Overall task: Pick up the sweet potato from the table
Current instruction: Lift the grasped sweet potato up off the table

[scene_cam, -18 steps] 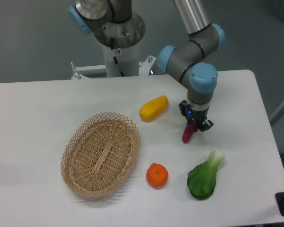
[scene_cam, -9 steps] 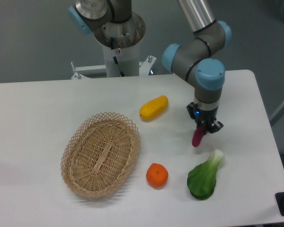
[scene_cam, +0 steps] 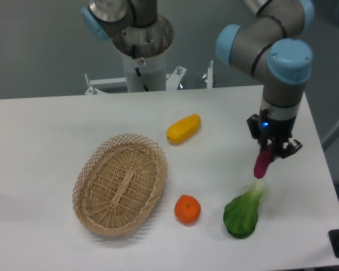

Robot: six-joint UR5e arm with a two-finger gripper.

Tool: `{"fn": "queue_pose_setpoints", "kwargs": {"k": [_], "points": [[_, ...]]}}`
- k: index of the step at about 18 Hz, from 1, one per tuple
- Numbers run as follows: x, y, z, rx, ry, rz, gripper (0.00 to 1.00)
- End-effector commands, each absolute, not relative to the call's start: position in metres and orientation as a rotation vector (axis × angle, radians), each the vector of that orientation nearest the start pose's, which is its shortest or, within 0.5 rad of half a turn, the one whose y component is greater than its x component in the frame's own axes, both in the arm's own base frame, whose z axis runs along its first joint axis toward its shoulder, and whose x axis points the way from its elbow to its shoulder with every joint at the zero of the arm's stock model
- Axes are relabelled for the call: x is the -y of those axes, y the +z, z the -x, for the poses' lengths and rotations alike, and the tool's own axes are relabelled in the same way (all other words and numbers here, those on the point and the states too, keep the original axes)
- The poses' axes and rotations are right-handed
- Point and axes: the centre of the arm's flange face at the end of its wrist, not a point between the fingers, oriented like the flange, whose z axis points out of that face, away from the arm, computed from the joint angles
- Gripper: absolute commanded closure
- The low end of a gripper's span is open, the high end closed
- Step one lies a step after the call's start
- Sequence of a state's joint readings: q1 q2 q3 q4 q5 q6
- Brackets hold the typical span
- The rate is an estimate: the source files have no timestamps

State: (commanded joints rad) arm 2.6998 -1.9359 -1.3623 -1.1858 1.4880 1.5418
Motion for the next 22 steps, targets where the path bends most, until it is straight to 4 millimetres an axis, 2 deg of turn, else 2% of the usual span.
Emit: {"fn": "queue_pose_setpoints", "kwargs": {"k": [4,22], "points": [[-0.4166,0.4337,0.538,-0.51,0.305,2.885,0.78],[-0.4195,0.4306,0.5391,-0.481,0.299,2.887,0.78]]}}
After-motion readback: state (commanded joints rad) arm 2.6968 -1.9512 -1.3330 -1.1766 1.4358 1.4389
